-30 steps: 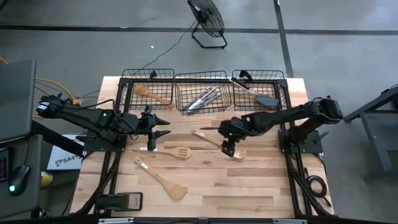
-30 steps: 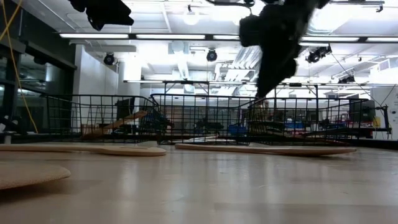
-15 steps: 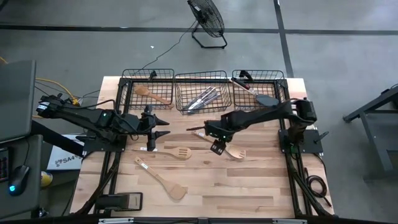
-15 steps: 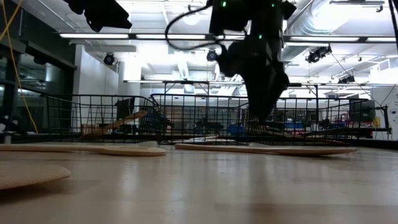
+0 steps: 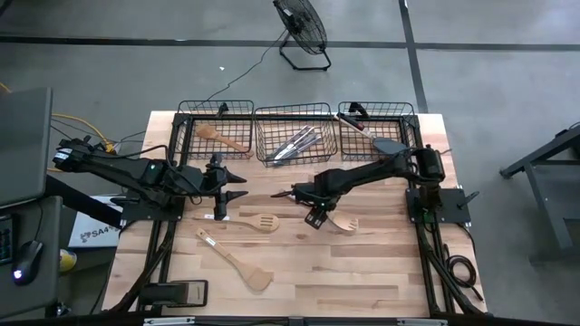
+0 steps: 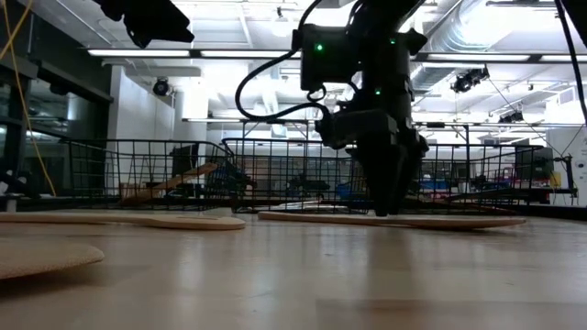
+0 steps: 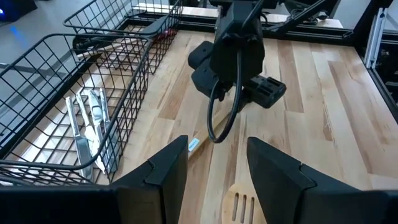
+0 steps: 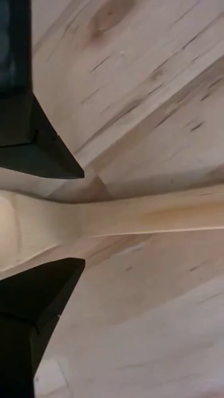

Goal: Pick & Place Kitchen Items
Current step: Put the brown serving spoon into the left mesh basket

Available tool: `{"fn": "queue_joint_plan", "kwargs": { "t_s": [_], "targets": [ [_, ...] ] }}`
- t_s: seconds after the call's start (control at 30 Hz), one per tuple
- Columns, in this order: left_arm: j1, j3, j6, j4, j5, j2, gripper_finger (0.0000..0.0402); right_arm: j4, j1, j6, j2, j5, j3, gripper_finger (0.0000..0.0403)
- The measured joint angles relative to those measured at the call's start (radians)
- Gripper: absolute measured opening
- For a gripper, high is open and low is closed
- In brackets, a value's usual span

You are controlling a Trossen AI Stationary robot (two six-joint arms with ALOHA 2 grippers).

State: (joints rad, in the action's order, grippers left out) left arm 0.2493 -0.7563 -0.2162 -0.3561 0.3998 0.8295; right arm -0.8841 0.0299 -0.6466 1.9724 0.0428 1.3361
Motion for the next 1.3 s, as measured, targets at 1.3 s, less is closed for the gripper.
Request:
{"fn": "queue_joint_plan", "kwargs": {
  "t_s": [1.3],
  "targets": [
    [0.000,0.000,-0.021,-0.009,0.000,0.000,0.0163,0.046,0.036,0.047,0.055,-0.073,-0.040,0.0070]
  ]
}}
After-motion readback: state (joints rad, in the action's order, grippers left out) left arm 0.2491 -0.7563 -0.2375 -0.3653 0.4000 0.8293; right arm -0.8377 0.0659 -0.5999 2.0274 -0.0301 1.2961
